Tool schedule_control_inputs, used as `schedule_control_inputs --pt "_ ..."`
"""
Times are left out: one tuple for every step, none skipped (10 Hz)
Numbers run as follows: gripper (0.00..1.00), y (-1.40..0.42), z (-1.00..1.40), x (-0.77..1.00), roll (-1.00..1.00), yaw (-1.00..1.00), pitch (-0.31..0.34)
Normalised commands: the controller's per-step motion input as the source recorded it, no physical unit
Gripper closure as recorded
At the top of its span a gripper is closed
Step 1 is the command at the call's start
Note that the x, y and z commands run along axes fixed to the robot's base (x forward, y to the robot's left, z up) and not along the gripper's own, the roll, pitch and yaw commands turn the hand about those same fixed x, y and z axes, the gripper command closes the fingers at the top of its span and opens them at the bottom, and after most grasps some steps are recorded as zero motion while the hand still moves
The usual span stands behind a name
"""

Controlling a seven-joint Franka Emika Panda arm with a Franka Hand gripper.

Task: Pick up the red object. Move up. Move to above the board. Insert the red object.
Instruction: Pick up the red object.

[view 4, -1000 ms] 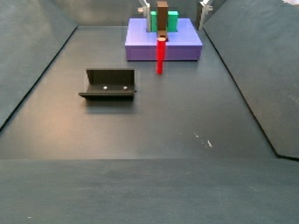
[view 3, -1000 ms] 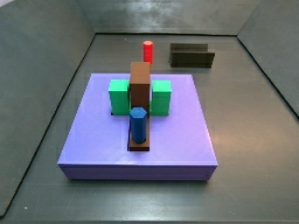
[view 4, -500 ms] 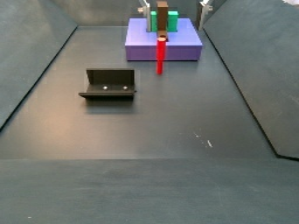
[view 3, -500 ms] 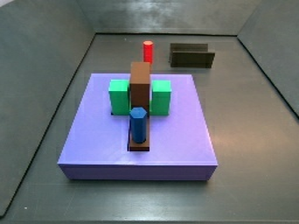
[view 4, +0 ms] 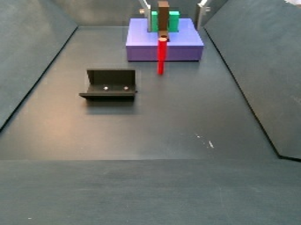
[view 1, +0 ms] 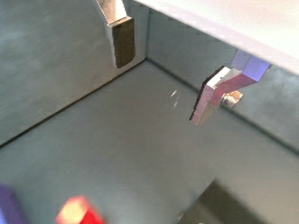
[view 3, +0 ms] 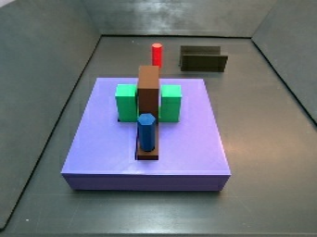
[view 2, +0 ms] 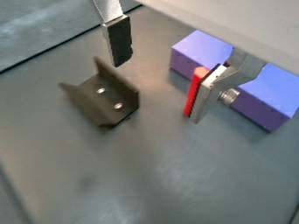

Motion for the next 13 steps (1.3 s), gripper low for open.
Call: schedule_control_inputs --pt "0.0 -1.0 -0.38 0.23 0.08 0.0 0.004" --pt "0.0 -0.9 -0.39 0.13 0.04 0.0 0.0" --pt "0.0 -0.63 -0.35 0.01 0.0 0.0 0.0" --pt "0.0 -0.52 -0.31 0.0 0.0 0.0 -0.017" --pt "0.0 -0.49 -0.33 0.0 0.0 0.0 -0.026" --pt "0.0 -0.47 -0.3 0.0 0.0 0.0 -0.02" --pt "0.0 -0.33 -0.33 0.03 -0.05 0.0 -0.033" --pt "0.0 -0.3 -0.23 0.13 0.0 -0.02 -0.014" --pt "0.0 -0.23 -0.2 0.15 0.0 -0.05 -0.026" --pt "0.0 -0.16 -0.19 0.19 0.0 -0.09 0.0" --pt "0.0 -0.06 -0.18 0.04 0.0 -0.05 -0.036" --pt "0.0 -0.01 -0.21 0.0 0.0 -0.03 -0.041" --pt "0.0 0.0 -0.28 0.0 0.0 -0.03 -0.076"
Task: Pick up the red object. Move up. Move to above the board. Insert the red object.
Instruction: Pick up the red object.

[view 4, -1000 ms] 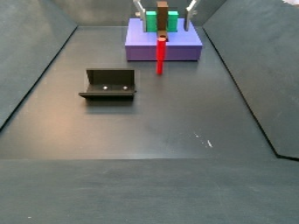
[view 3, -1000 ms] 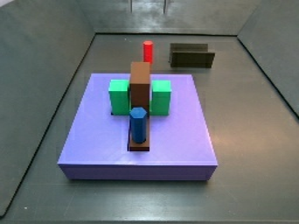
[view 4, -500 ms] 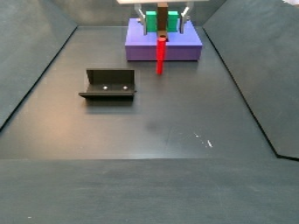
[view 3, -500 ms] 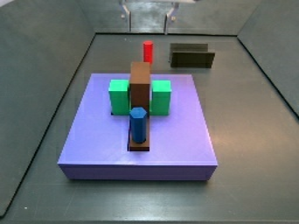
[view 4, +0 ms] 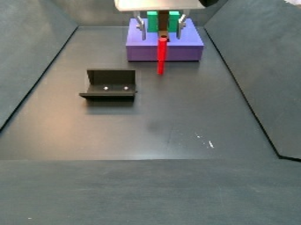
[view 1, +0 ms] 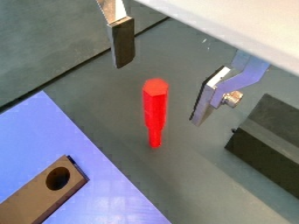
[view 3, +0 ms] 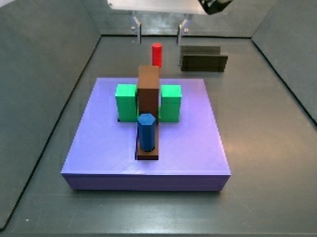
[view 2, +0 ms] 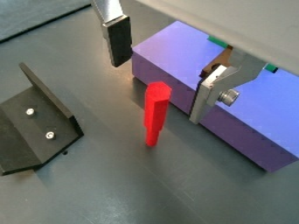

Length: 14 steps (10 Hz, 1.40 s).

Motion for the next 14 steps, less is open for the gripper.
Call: schedule_control_inputs --pt "0.0 0.0 -0.32 0.0 0.04 -0.02 -0.059" --pt "0.0 0.0 -0.3 0.0 0.04 0.0 -0.076" --pt "0.0 0.0 -0.32 0.0 0.06 -0.01 -0.063" --pt "0.0 0.0 -0.29 0.0 0.06 -0.02 -0.067" --pt "0.0 0.0 -0.22 0.0 0.1 -0.02 -0.007" --pt "0.0 0.0 -0.13 0.0 0.08 0.0 0.0" --pt "0.0 0.0 0.0 0.0 0.0 0.0 0.0" --pt "1.0 0.0 0.0 0.0 0.0 0.0 0.0" --pt "1.0 0.0 0.0 0.0 0.0 0.0 0.0" --pt "1.0 0.0 0.0 0.0 0.0 0.0 0.0" --pt "1.0 0.0 0.0 0.0 0.0 0.0 0.0" --pt "1.0 0.0 0.0 0.0 0.0 0.0 0.0" --pt "1.0 0.0 0.0 0.0 0.0 0.0 0.0" --pt "1.0 0.0 0.0 0.0 0.0 0.0 0.0"
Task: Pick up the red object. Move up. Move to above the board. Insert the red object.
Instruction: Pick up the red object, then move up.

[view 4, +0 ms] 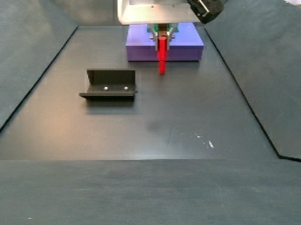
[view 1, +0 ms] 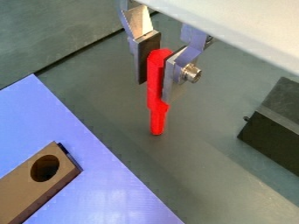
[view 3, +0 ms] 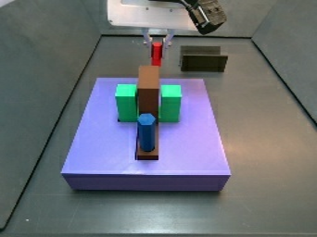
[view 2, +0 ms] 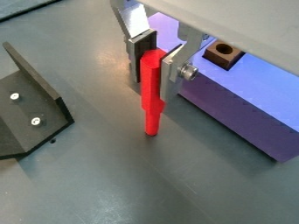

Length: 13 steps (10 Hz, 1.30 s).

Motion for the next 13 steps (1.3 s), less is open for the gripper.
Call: schedule_control_inputs --pt "1.0 0.0 0.0 0.0 0.0 0.0 0.0" --pt "1.0 0.0 0.0 0.0 0.0 0.0 0.0" --pt "1.0 0.0 0.0 0.0 0.0 0.0 0.0" --pt "1.0 0.0 0.0 0.0 0.0 0.0 0.0" --pt "1.0 0.0 0.0 0.0 0.0 0.0 0.0" --pt "1.0 0.0 0.0 0.0 0.0 0.0 0.0" --pt "1.0 0.0 0.0 0.0 0.0 0.0 0.0" --pt "1.0 0.0 0.0 0.0 0.0 0.0 0.0" --pt "1.0 0.0 0.0 0.0 0.0 0.0 0.0" --pt "1.0 0.0 0.83 0.0 0.0 0.0 0.0" --pt "1.0 0.0 0.82 -0.02 0.0 0.02 0.012" --pt "1.0 0.0 0.54 -0.06 -0.01 0.02 0.026" --pt "1.0 -0.01 0.24 -0.01 -0.02 0.01 0.003"
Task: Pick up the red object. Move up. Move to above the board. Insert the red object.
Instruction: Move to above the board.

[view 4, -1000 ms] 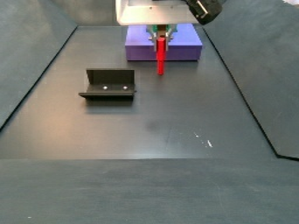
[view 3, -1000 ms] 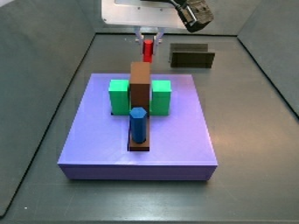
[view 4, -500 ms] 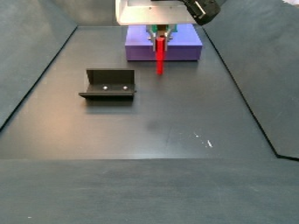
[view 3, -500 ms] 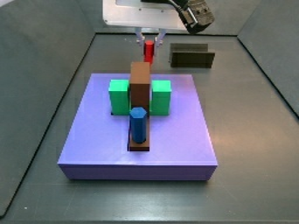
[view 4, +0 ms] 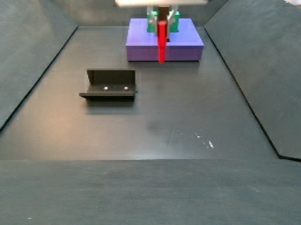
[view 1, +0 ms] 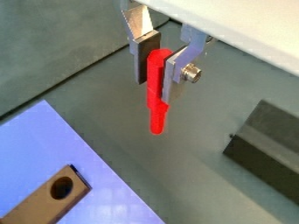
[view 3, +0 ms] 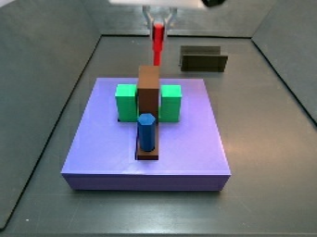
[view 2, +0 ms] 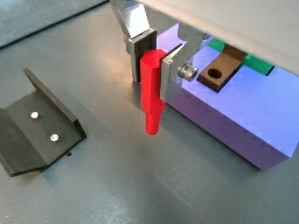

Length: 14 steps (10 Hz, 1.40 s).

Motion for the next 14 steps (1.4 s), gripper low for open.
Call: schedule_control_inputs --pt "1.0 0.0 1.4 0.0 0.0 0.0 0.0" --pt "1.0 0.0 1.4 -0.02 0.0 0.0 0.022" --pt "1.0 0.0 1.4 -0.05 -0.01 0.0 0.02" --pt "1.0 0.0 1.4 -0.01 -0.03 0.0 0.006" --pt "1.0 -0.01 1.4 0.05 -0.04 0.0 0.064" --pt "1.0 0.0 0.76 0.02 -0.04 -0.01 0.09" --pt "1.0 0.0 0.33 0.02 -0.04 -0.01 0.066" --pt "1.0 -1.4 0.36 -0.06 0.05 -0.03 0.123" --pt "1.0 -1.4 0.36 -0.07 0.1 -0.02 0.13" --pt "1.0 -1.4 0.37 -0.05 0.11 -0.01 0.101" --pt "1.0 -1.4 0.36 -0.03 0.06 0.0 0.098" --pt "1.0 -0.9 0.23 0.02 0.05 0.0 0.108" --pt "1.0 -0.5 0.13 0.06 0.03 0.01 0.119" --pt "1.0 -0.29 0.08 0.07 0.02 0.01 0.115"
